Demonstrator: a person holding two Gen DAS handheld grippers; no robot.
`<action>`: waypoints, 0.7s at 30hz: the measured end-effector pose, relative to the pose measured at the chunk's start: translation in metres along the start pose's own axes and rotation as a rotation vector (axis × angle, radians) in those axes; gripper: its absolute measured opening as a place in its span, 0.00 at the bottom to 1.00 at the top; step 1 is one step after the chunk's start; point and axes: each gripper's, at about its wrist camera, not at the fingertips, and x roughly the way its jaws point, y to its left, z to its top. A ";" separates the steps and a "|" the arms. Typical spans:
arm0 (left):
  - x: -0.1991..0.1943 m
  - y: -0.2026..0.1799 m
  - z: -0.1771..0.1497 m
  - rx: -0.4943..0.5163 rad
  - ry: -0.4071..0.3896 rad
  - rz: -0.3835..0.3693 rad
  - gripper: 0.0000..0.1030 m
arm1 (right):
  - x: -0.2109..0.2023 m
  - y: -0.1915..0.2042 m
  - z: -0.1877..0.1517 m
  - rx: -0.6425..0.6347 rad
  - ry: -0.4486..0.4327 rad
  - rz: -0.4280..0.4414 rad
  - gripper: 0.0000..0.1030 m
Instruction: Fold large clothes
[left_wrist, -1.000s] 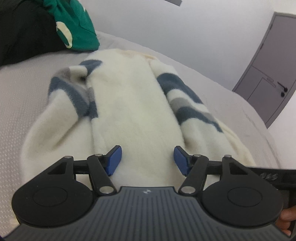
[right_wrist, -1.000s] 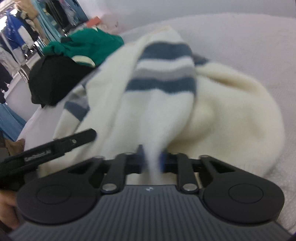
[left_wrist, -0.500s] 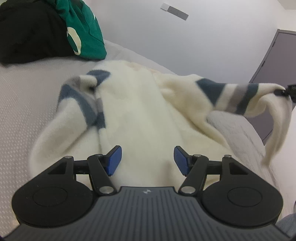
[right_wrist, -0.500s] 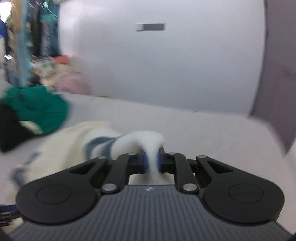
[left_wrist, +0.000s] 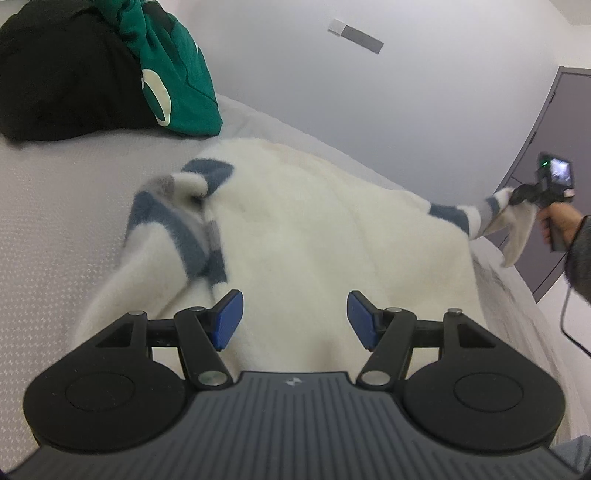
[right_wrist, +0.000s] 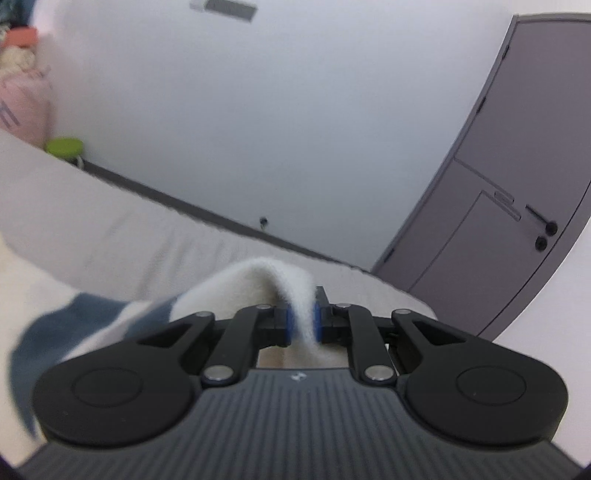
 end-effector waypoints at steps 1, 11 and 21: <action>0.003 0.001 0.000 0.005 0.007 0.006 0.67 | 0.018 0.003 -0.008 -0.009 0.019 -0.009 0.13; 0.021 0.008 -0.002 0.015 0.062 0.028 0.67 | 0.107 0.024 -0.105 0.120 0.101 0.037 0.14; 0.010 0.004 0.003 0.031 0.046 0.029 0.67 | 0.064 -0.001 -0.113 0.306 0.079 0.090 0.61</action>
